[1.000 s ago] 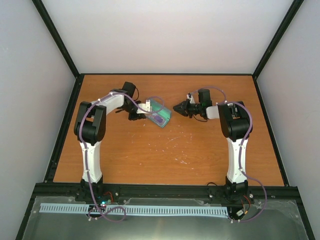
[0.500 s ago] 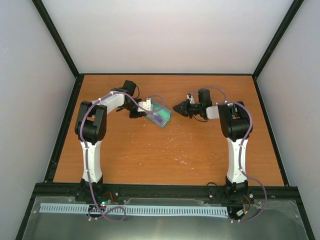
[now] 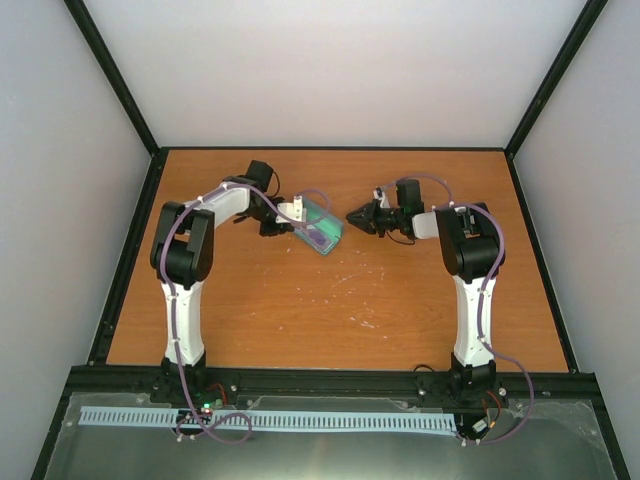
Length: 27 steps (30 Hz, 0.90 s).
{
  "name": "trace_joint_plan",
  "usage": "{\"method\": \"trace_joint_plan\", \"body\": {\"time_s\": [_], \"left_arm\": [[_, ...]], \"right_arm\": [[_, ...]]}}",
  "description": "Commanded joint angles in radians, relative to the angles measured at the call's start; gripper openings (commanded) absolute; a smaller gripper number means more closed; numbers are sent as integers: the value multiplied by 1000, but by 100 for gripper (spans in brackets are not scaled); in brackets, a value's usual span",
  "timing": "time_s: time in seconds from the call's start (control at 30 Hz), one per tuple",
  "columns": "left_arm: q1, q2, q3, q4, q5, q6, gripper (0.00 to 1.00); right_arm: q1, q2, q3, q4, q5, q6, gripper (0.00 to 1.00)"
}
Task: Organize the sunglasses
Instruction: Adjust the sunglasses in the sunglasses case.
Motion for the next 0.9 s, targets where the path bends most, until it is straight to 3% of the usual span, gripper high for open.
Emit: {"method": "trace_joint_plan", "body": {"time_s": [0.0, 0.5, 0.87], "left_arm": [[-9, -71, -21, 8, 38, -18, 2], [-30, -152, -73, -20, 98, -28, 1], [-50, -77, -11, -19, 114, -35, 1]], "right_arm": [[6, 8, 5, 6, -11, -4, 17], [7, -9, -9, 15, -8, -3, 17], [8, -17, -27, 14, -6, -5, 17]]}}
